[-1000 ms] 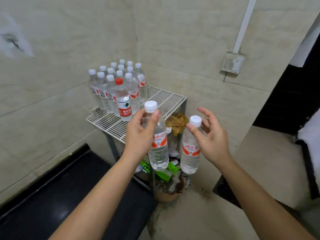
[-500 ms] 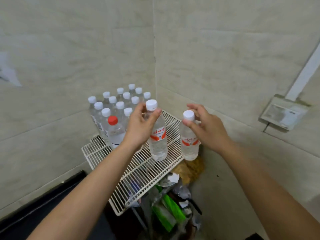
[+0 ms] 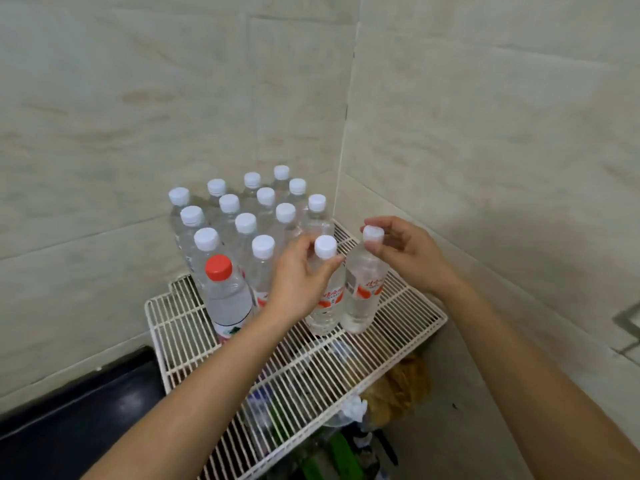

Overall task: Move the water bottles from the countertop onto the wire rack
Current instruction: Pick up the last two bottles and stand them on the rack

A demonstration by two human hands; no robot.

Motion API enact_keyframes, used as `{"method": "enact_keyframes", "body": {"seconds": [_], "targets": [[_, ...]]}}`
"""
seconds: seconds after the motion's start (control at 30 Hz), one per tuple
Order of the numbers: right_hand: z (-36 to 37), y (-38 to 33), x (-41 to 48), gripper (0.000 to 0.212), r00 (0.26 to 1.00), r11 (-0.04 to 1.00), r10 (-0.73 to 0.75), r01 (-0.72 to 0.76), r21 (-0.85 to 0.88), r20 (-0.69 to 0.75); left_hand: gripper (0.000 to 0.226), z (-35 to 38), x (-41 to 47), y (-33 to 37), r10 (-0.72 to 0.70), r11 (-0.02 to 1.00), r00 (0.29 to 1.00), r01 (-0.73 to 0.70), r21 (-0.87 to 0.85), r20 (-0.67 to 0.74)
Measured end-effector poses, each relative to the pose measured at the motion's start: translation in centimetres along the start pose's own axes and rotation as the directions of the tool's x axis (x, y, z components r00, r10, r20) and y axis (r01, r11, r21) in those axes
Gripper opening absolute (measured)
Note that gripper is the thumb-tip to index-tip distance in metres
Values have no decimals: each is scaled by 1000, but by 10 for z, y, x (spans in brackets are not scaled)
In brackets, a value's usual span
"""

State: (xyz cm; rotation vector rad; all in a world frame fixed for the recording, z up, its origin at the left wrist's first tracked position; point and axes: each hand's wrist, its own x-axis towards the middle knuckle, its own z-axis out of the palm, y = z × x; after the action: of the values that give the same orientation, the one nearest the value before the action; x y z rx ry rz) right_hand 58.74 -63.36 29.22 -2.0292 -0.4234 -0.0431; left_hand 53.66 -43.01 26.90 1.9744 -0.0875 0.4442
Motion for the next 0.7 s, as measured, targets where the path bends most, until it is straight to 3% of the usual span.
{"method": "enact_keyframes", "body": {"seconds": [0.17, 0.3, 0.47, 0.7], "targets": [[-5, 15, 12, 41, 983, 998, -40, 47, -33, 180, 41, 4, 2, 10, 14, 972, 999, -7, 233, -29], [-17, 21, 19, 34, 953, 993, -91, 107, -42, 288, 42, -5, 10, 33, -14, 867, 1000, 3, 499, 18], [-22, 22, 39, 36, 929, 984, -158, 176, -25, 334, 57, -10, 27, 49, -90, 816, 995, 92, 571, -32], [-3, 18, 55, 43, 901, 957, -259, 288, -34, 347, 46, -17, 28, 46, -100, 750, 994, 110, 653, -53]]}}
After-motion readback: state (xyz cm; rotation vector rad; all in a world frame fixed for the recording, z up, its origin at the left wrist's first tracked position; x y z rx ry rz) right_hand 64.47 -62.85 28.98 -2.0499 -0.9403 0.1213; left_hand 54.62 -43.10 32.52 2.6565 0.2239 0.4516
